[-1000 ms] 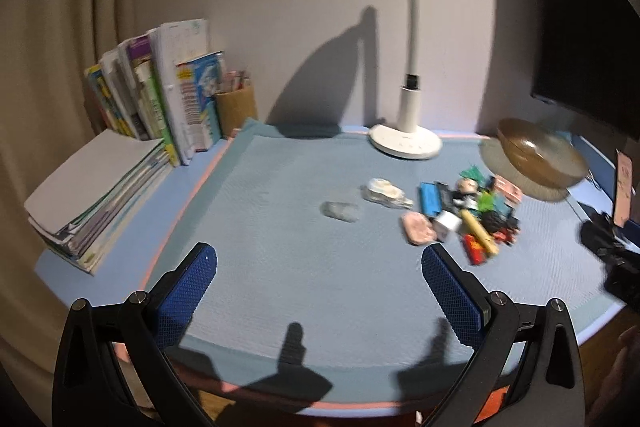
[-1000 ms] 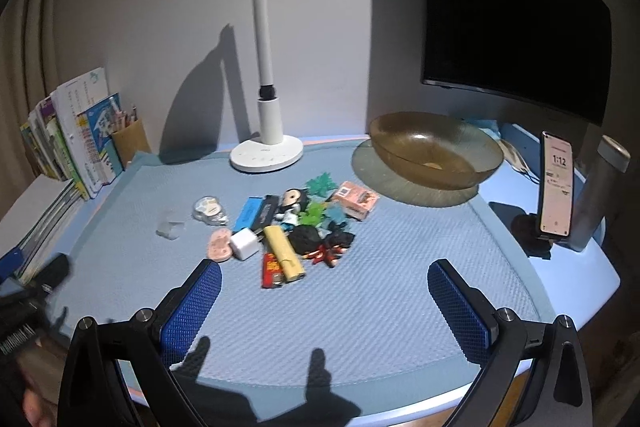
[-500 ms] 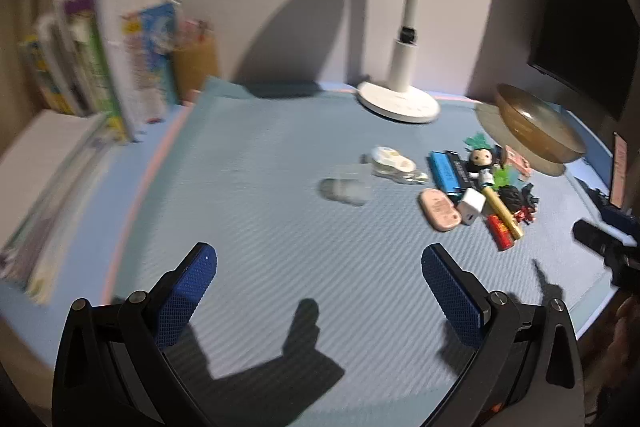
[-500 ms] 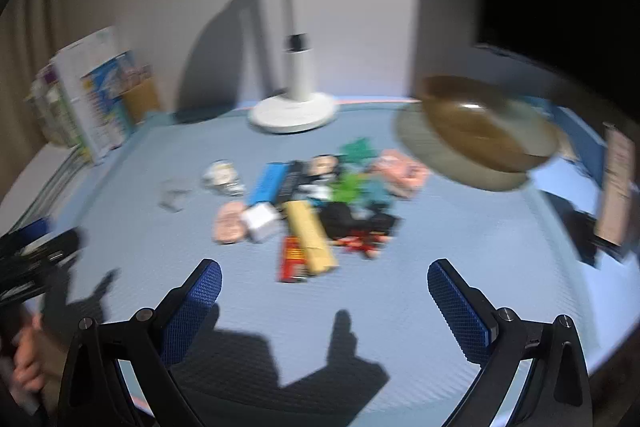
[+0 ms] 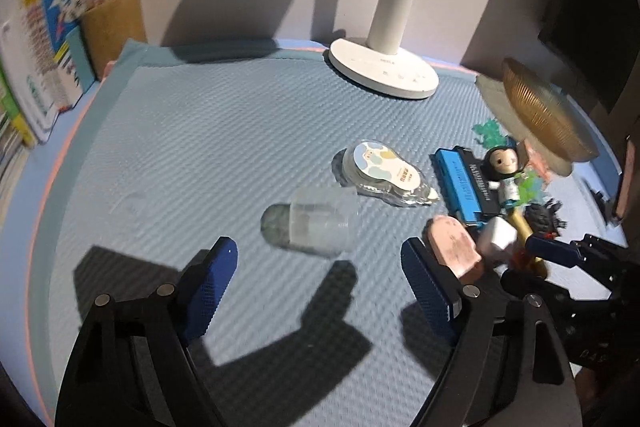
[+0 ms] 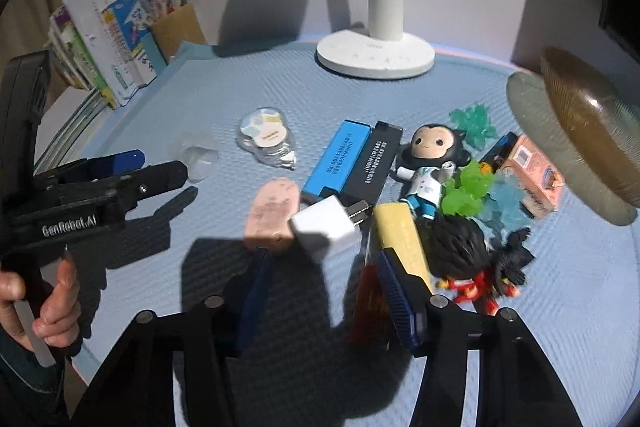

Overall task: Organize rigid objects
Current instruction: 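Grasp the clear plastic cup with left tool while right tool grasps white charger plug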

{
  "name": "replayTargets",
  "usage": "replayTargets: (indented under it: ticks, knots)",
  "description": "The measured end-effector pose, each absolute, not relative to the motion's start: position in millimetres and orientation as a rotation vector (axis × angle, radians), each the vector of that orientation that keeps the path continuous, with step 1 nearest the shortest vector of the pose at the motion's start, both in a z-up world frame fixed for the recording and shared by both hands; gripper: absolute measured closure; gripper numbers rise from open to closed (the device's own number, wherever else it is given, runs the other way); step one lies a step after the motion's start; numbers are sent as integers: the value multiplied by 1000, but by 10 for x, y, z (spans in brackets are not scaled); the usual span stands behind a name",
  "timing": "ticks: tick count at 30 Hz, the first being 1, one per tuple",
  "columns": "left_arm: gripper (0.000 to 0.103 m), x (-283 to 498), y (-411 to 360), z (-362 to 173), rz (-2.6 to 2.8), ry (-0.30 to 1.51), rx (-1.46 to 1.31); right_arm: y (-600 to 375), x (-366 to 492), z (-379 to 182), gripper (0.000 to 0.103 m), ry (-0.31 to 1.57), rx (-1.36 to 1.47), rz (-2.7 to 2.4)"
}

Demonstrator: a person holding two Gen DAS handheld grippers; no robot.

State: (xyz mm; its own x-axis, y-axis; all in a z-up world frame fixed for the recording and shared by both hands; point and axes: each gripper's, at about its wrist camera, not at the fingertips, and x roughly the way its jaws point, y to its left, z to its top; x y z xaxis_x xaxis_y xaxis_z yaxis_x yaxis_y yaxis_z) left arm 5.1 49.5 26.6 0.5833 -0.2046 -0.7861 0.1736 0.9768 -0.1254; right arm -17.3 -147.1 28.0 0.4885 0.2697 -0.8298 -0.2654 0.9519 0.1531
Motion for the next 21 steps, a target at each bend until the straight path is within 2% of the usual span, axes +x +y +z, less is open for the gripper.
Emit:
replayTargets:
  ticks: [1, 5, 6, 7, 8, 9, 10, 21]
  knots:
    - [20, 89, 458, 239, -216, 927, -23, -1473, -118, 260, 50, 1018, 14, 334]
    - [33, 219, 449, 202, -227, 945, -29, -1420, -11, 249, 50, 1010, -6, 351]
    - [36, 241, 444, 192, -227, 947, -29, -1413, 3, 244, 53, 1004, -7, 354]
    - [47, 257, 444, 180, -228, 949, -30, -1410, 11, 244, 58, 1001, -5, 359]
    - [61, 272, 446, 171, -231, 952, -32, -1409, 19, 234, 68, 1001, 0, 366]
    - [68, 278, 454, 159, -236, 956, -37, -1416, 25, 217, 68, 1003, 3, 369]
    - [71, 280, 457, 152, -242, 960, -41, -1429, 17, 219, 68, 994, 9, 372]
    - [71, -94, 331, 558, -245, 843, -18, -1881, -387, 623, 69, 868, 64, 354]
